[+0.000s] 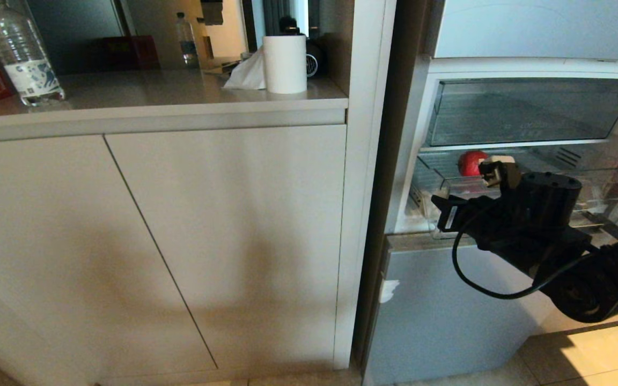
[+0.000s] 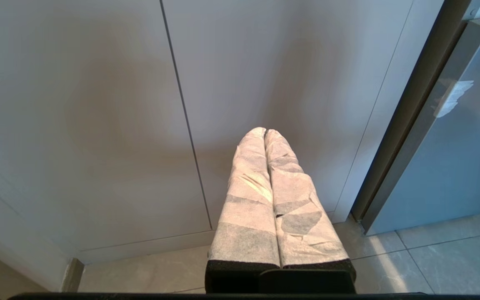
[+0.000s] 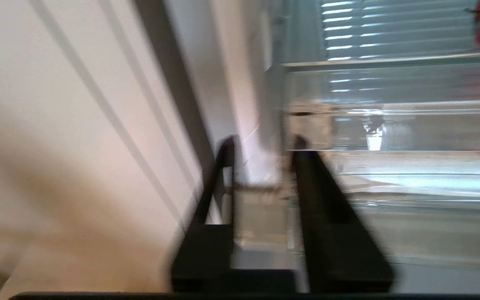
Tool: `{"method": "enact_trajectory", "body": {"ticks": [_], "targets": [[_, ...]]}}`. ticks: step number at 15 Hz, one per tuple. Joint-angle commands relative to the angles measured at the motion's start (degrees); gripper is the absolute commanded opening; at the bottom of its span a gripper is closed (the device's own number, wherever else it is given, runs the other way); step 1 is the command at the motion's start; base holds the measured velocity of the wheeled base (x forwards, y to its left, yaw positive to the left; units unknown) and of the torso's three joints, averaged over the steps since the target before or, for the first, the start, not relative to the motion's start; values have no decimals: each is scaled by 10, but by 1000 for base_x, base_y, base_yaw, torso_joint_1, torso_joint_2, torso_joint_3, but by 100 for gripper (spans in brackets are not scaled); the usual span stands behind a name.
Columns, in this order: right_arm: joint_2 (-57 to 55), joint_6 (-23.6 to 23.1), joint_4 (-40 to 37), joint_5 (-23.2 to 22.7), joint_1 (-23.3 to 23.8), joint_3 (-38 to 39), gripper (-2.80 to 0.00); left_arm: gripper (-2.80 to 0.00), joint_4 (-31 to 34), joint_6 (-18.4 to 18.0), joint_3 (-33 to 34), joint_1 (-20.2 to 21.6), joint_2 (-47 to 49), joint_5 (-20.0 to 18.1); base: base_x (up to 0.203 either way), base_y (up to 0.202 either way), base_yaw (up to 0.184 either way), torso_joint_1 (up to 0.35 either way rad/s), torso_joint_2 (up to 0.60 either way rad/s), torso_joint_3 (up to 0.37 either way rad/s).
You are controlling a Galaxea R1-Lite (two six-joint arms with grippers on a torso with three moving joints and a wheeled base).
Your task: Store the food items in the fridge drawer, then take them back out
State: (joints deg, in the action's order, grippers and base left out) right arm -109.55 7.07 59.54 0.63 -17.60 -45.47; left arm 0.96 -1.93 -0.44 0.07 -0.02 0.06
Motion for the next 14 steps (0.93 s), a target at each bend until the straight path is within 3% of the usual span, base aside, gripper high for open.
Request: {"method": "enact_trajectory", "body": {"ticks": [1, 10, 14], "targets": [[50, 5, 3, 2, -6, 40, 0, -280, 0, 0, 0, 0, 0, 0, 0, 0, 0, 0, 0, 0], [248, 7, -3, 51, -5, 225, 0, -280, 0, 0, 0, 0, 0, 0, 0, 0, 0, 0, 0, 0], [311, 4, -46, 103, 14, 222, 0, -280, 0, 0, 0, 0, 0, 0, 0, 0, 0, 0, 0, 0]]}}
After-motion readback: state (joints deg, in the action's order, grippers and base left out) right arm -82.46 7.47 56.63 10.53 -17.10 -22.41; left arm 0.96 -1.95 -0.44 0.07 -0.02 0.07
